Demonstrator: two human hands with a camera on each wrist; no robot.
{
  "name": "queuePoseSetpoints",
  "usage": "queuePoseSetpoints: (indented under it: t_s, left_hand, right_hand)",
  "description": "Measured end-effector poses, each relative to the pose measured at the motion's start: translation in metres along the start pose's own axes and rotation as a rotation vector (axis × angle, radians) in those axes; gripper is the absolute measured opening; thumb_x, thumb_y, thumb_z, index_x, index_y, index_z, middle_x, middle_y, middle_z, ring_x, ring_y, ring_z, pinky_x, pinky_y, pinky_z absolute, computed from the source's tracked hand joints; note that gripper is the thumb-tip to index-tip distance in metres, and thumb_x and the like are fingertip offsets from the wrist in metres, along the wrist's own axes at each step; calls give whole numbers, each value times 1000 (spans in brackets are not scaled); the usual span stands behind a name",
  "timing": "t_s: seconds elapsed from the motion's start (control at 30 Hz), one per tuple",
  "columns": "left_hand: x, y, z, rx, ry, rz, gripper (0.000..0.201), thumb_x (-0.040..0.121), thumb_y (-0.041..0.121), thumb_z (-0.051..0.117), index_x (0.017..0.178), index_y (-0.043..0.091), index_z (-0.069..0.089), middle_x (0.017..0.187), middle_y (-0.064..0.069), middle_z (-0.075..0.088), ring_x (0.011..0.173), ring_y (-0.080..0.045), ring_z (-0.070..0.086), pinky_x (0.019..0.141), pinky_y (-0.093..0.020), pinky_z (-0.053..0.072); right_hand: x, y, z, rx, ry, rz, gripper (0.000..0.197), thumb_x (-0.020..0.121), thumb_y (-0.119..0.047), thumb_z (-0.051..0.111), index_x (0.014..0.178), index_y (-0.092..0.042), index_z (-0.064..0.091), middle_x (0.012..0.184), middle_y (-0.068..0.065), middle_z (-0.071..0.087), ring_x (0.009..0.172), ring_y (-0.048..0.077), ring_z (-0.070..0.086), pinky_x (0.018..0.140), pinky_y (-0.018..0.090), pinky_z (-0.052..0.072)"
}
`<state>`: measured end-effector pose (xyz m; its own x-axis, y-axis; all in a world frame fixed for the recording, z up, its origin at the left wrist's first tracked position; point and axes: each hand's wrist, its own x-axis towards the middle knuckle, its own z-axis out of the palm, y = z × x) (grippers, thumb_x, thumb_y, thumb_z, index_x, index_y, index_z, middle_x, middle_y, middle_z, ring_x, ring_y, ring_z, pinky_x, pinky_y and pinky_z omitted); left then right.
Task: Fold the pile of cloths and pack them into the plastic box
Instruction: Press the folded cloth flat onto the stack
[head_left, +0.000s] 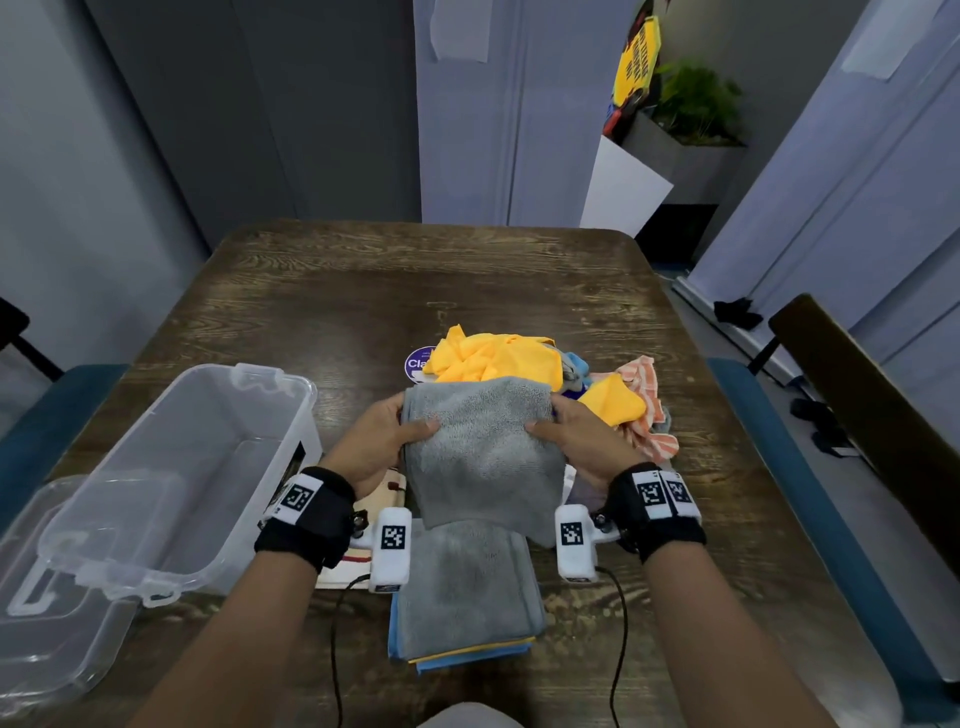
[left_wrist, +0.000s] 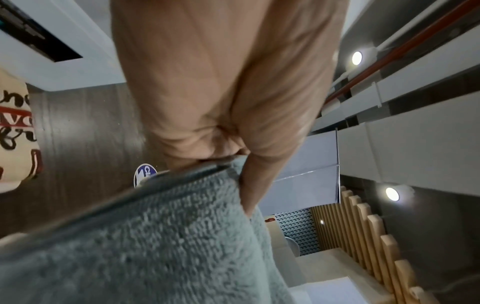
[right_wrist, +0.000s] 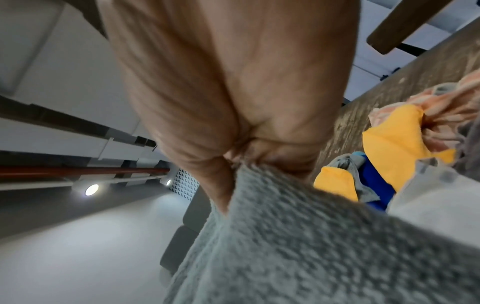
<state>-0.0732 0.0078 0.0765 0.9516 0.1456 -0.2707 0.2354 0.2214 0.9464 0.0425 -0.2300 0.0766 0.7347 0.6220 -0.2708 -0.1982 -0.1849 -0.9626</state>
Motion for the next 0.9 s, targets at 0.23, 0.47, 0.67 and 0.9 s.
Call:
queuePoseSetpoints:
  t_s: [0.23, 0.47, 0.67, 0.9]
  left_hand:
    - [-2, 14, 1, 144, -3, 81, 43, 96, 2, 62, 136, 14, 55, 128, -4, 68, 120, -20, 64, 91, -31, 57]
    - [-5, 47, 5, -92, -54, 154, 52, 84, -1, 63, 135, 6, 55, 133, -15, 63, 120, -26, 61, 103, -36, 50]
    - [-11, 54, 11, -69, 53, 337, 54, 96, -13, 42, 89, 23, 82, 97, 3, 77, 95, -10, 71, 80, -26, 57]
    - [-6, 52, 5, 193, 108, 441, 21, 79, -22, 46, 73, -15, 65, 122, -13, 68, 109, -17, 66, 85, -22, 54]
  right_hand:
    - [2, -23, 3, -81, 48, -60, 36, 104, -10, 52, 140, -14, 54, 131, 6, 66, 117, 21, 65, 94, 34, 56]
    - [-3, -52, 1, 161, 53, -145, 34, 102, -4, 52, 135, -9, 53, 128, 16, 66, 113, 30, 65, 93, 38, 56]
    - [-18, -66, 7, 182, 96, -358, 46, 94, 14, 51, 94, -22, 79, 90, -5, 77, 86, 8, 72, 74, 24, 57]
    - [-15, -62, 0, -172, 124, -484, 47, 67, 32, 42, 66, -8, 67, 92, 13, 74, 89, 23, 70, 84, 43, 54]
